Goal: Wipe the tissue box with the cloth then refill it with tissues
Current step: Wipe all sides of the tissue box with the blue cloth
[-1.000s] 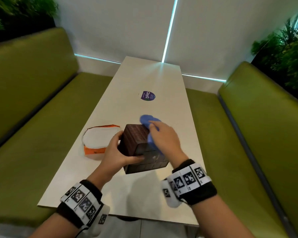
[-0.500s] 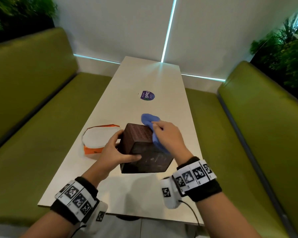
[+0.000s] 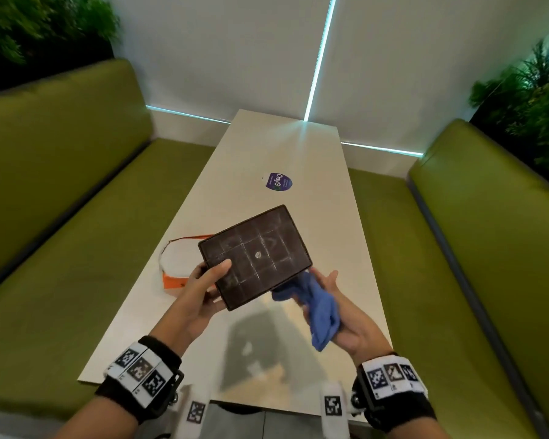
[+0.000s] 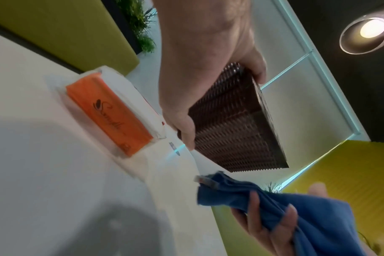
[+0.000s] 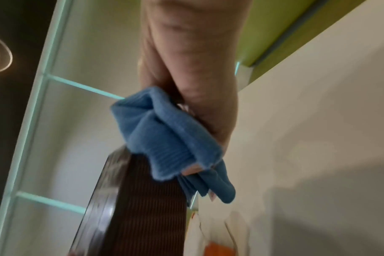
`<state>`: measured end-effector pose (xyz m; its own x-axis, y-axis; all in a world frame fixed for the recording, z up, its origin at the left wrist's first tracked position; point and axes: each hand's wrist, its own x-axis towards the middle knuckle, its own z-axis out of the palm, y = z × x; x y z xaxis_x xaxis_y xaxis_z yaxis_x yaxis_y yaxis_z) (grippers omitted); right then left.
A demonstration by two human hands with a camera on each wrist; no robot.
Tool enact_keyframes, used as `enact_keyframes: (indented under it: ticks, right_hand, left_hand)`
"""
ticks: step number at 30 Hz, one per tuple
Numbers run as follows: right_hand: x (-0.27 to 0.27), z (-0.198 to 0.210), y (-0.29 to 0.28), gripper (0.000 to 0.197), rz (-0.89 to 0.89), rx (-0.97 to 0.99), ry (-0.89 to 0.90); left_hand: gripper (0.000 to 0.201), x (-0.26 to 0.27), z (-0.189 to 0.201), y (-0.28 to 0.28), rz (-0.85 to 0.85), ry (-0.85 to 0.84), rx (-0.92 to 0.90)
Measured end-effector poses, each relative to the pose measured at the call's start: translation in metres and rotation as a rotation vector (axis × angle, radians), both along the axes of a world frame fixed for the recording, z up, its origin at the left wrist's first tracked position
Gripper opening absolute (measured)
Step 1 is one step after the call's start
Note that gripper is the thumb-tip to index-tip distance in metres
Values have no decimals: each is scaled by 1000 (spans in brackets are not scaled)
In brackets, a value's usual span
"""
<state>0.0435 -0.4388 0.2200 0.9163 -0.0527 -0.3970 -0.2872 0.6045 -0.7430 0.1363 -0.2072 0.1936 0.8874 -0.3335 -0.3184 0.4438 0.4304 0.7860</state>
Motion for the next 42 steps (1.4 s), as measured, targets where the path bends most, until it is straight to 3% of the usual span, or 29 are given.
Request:
enact_keyframes:
  ticks: [3,6,8,11,18,23,26,29,33,35,37,40,42]
  right_hand:
    - [3,-7,15,58,187,5,-84]
    - [8,-10,18,85,215,-11,-99]
    - [10,-9,15,90,227,-32,-117]
    - [11,-4,11,88,249,-84,-139]
    - [9,12,-9,58,272,-271,-176]
    - [6,33,-23,49,435,-492,-210]
    - [7,41,-24,50,562,-583,-212]
    - [10,39,-35,63,449,-601,-208]
    - [11,57,-47,101,64,-512,-158]
    - [14,76,-48,81,-144,-579,-261]
    - [18,101,-38,61,-214,-712,-365]
    - [31,123,3,57,-163,-1031,-425]
    - [44,116,37,56,-4,-1354,-381]
  left_hand:
    - [80,-9,1,-13,-56,15,-47]
    - [60,-17,6,-22,-123,10,-86]
    - [57,-18,10,-23,-139,12,-64]
    - [64,-19,11,-22,-173,-29,26]
    - [150,-4,14,3,-415,-162,185]
    - [141,17,45,1,-576,-312,251]
    - [114,15,58,-13,-694,-439,351]
    - [100,10,57,-20,-546,-462,438]
    - [100,5,41,-26,-393,-460,475]
    - [95,2,37,-30,-335,-473,503]
    - [95,0,33,-37,-310,-492,534]
    - [104,-5,31,-50,-275,-543,555]
    - [96,-9,32,-59,-226,-594,526]
